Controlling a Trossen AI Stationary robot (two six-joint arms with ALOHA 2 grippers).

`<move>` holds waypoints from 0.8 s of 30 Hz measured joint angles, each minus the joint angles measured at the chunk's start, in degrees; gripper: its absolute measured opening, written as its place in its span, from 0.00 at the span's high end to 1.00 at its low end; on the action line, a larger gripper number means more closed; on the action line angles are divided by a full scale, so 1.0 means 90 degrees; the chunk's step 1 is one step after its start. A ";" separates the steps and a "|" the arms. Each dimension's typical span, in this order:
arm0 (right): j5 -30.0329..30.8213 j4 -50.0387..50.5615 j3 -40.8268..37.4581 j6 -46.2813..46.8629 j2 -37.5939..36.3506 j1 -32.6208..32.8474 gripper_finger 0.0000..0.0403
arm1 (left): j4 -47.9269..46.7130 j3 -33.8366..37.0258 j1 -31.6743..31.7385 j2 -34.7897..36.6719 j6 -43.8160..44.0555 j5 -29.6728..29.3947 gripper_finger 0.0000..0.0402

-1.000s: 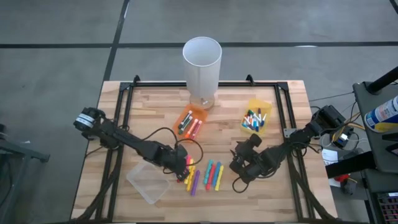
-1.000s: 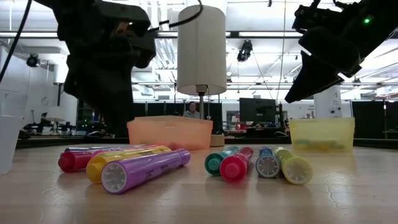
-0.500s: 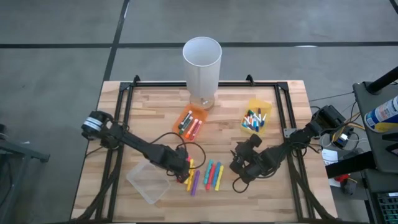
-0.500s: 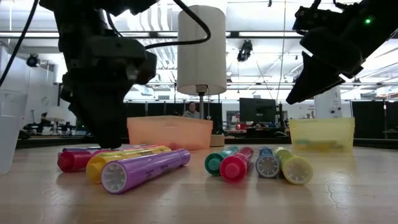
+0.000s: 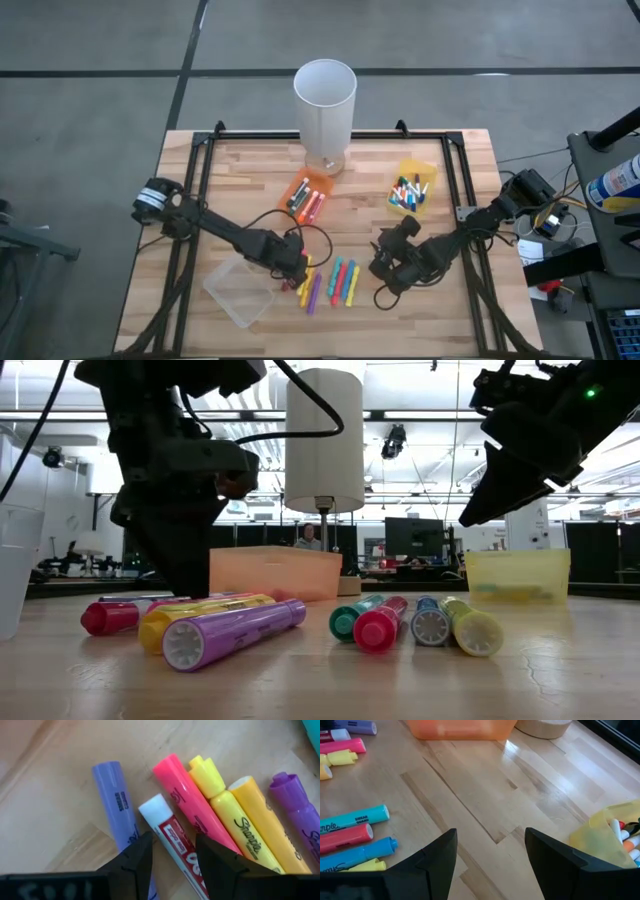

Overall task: Pick & Place Markers
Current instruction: Put the large red marker pen into the orange bin

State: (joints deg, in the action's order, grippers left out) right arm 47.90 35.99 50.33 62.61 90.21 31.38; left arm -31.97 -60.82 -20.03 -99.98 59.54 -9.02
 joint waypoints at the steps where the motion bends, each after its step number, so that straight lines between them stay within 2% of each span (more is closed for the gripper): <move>1: 0.0000 -0.0006 0.0000 0.0000 0.0000 0.0000 0.43 | 0.0002 0.0006 0.0015 0.0000 -0.0011 -0.0003 0.64; 17: 0.0002 -0.0044 -0.0034 -0.0024 0.0000 0.0000 0.43 | 0.0007 0.0022 0.0057 -0.0300 -0.0227 -0.0046 0.65; 20: 0.0002 -0.0046 -0.0050 -0.0017 0.0000 0.0000 0.43 | -0.0048 -0.0027 0.0088 -0.0296 -0.0287 -0.0029 0.70; 24: 0.0004 -0.0059 -0.0051 -0.0019 0.0000 0.0000 0.43 | -0.0111 -0.0114 0.0106 -0.0303 -0.0449 -0.0007 0.83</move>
State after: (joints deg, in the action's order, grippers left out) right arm 47.94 35.46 49.87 62.43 90.21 31.38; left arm -32.97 -61.84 -19.07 -102.71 55.50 -9.08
